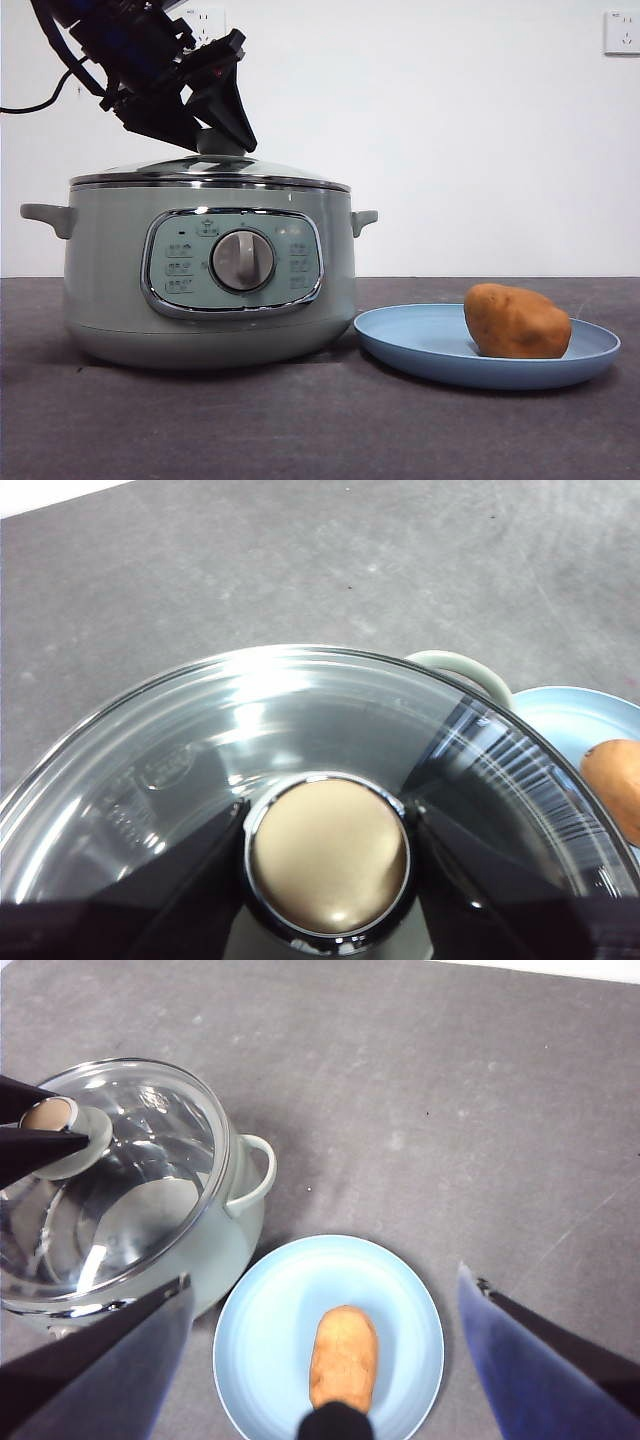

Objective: Take the potato out from the steamer,put the potato on the plate,close the lid

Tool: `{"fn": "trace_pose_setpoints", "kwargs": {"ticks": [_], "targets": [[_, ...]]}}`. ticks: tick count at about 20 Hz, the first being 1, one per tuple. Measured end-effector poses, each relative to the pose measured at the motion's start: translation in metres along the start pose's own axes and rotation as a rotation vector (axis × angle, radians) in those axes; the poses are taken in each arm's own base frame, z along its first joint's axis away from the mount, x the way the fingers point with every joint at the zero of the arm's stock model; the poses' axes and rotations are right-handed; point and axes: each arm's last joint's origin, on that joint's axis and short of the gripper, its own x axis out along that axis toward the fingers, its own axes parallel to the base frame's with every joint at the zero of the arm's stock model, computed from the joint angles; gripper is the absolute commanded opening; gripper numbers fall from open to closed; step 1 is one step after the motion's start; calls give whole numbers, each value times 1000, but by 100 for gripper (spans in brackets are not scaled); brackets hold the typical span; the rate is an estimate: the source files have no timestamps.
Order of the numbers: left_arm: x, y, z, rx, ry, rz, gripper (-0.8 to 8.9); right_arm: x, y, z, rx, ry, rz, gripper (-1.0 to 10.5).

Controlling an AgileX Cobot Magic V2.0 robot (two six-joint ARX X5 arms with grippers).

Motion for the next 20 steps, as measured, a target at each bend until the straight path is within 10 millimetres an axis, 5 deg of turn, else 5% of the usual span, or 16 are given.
{"fn": "trace_pose_setpoints", "kwargs": {"ticks": [2,7,12,15,20], "targets": [[0,0,1,-6,-5,13,409,0,0,0,0,3,0,442],[2,1,3,-11,5,27,409,0,0,0,0,3,0,442],[-21,0,48,-3,-51,29,409,0,0,0,0,2,0,442],[-53,-4,80,-1,-66,22,409,0,0,2,-2,-23,4,442],[-151,-19,122,33,-241,-40,409,-4,1,10,-9,-81,5,442]]}}
